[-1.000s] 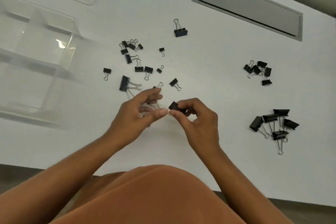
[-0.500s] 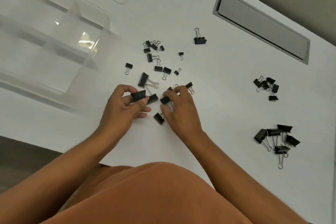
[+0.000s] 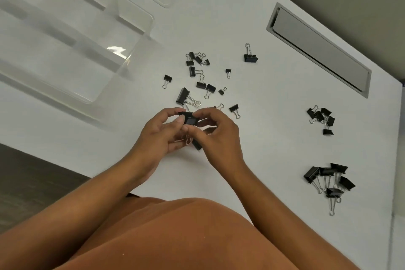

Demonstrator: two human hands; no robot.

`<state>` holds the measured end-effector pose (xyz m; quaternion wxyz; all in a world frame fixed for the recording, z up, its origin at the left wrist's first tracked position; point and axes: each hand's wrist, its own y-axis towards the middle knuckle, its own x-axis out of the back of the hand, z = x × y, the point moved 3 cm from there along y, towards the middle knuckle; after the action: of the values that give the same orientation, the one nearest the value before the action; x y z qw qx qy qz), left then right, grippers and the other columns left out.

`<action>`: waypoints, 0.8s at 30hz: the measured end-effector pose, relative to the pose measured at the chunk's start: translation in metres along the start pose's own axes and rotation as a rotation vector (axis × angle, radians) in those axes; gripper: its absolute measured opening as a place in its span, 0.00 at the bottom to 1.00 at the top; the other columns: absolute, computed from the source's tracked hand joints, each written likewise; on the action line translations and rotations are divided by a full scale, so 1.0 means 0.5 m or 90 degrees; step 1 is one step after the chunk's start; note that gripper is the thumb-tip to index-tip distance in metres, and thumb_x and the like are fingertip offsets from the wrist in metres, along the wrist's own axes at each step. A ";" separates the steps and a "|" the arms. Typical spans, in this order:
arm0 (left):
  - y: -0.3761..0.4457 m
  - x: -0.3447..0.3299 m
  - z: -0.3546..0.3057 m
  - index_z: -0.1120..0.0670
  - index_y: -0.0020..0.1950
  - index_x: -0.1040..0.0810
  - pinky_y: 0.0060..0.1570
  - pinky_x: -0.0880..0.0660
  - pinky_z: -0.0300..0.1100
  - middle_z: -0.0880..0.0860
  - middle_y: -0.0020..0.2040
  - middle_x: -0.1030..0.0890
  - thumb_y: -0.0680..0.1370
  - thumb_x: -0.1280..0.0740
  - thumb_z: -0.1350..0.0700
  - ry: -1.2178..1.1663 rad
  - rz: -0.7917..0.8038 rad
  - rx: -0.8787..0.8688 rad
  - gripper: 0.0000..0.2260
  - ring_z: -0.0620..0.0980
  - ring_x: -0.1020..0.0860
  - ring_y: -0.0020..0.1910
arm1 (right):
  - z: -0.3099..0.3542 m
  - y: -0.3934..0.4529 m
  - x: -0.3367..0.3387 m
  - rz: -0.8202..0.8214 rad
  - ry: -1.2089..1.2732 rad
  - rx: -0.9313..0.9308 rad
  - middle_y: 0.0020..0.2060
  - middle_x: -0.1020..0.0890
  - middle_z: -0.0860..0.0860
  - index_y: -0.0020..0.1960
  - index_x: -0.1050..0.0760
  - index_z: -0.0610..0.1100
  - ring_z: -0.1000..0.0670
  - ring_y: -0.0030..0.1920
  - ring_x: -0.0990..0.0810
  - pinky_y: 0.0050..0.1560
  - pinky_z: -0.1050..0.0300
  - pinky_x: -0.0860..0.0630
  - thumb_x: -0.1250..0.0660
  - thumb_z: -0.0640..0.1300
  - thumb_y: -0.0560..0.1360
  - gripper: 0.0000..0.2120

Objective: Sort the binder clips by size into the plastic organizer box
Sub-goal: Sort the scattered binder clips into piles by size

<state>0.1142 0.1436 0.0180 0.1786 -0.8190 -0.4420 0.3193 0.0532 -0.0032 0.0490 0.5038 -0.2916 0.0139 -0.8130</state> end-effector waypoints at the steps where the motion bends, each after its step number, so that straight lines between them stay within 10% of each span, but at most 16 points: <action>1: -0.001 0.002 -0.001 0.51 0.66 0.22 0.62 0.20 0.55 0.60 0.54 0.14 0.84 0.35 0.51 -0.014 0.004 0.003 0.12 0.55 0.14 0.55 | 0.002 0.000 -0.005 -0.005 -0.003 0.000 0.50 0.15 0.57 0.54 0.18 0.54 0.54 0.48 0.15 0.47 0.46 0.16 0.20 0.51 0.72 0.13; 6: -0.007 0.022 -0.005 0.53 0.64 0.26 0.57 0.20 0.55 0.67 0.60 0.17 0.81 0.32 0.50 -0.097 0.029 0.056 0.14 0.56 0.17 0.52 | 0.005 -0.003 -0.027 0.043 -0.020 0.018 0.50 0.15 0.60 0.57 0.17 0.55 0.57 0.53 0.18 0.46 0.61 0.23 0.19 0.53 0.71 0.16; 24: 0.009 0.052 -0.017 0.53 0.69 0.29 0.56 0.19 0.53 0.61 0.58 0.17 0.86 0.37 0.55 0.017 -0.100 -0.040 0.11 0.52 0.17 0.45 | -0.053 0.051 -0.034 -0.033 -0.286 0.050 0.54 0.21 0.54 0.65 0.26 0.48 0.52 0.57 0.24 0.56 0.59 0.27 0.25 0.52 0.75 0.22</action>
<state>0.1334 0.1628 0.0124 0.1831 -0.7913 -0.5120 0.2796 0.0666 -0.0089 0.0111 0.4842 -0.4457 -0.1377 -0.7402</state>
